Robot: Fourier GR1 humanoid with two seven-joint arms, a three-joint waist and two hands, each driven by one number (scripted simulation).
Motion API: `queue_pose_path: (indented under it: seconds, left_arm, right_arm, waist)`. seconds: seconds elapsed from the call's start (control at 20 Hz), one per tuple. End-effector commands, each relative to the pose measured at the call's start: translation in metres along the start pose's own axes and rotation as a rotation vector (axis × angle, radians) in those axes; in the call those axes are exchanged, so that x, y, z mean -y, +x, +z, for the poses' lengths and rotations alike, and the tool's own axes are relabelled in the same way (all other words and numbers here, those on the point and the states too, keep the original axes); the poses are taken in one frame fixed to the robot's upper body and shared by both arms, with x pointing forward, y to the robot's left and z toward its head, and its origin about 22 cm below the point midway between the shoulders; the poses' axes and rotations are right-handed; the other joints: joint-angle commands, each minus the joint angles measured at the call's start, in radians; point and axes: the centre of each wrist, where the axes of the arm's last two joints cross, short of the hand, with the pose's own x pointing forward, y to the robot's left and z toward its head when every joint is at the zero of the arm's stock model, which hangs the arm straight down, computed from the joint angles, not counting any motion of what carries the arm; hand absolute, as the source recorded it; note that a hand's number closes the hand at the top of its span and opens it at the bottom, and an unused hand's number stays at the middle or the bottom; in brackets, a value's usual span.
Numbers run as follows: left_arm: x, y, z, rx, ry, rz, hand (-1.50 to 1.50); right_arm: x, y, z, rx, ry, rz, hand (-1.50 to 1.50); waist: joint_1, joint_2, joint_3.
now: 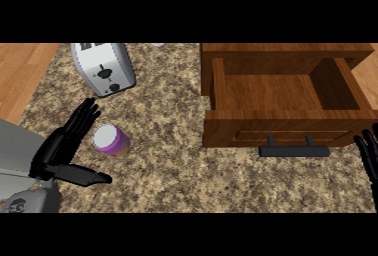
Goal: Pick up the can, place it into the drawer and close the drawer
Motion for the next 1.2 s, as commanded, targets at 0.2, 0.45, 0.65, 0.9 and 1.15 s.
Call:
queue_pose_path:
  seconds: [0.2,0.45,0.65,0.9,1.15]
  left_arm:
    - [-0.017,-0.018,-0.008,-0.025,0.014,-0.004,-1.50]
    - [-0.014,-0.036,-0.005,-0.029,0.001,-0.021,-1.50]
    - [-0.050,-0.050,-0.004,-0.053,0.014,-0.015,-1.50]
    - [-0.029,-0.088,0.007,-0.055,0.031,-0.041,-1.50]
    - [-0.036,-0.089,0.016,-0.093,0.035,-0.015,-1.50]
  right_arm:
    - [0.003,-0.007,-0.002,0.014,-0.006,-0.001,-1.50]
    - [-0.023,-0.001,-0.002,0.000,0.002,-0.011,-1.50]
    - [0.005,-0.006,-0.002,0.012,-0.004,-0.008,-1.50]
    - [0.004,-0.009,0.001,0.012,-0.011,0.010,-1.50]
    - [-0.008,0.015,0.004,0.020,-0.002,0.004,-1.50]
  waist:
    - [0.000,0.000,0.000]
    - [0.001,0.000,0.000]
    - [-0.003,0.000,0.000]
    - [-0.004,0.001,0.000]
    - [-0.002,0.000,0.000]
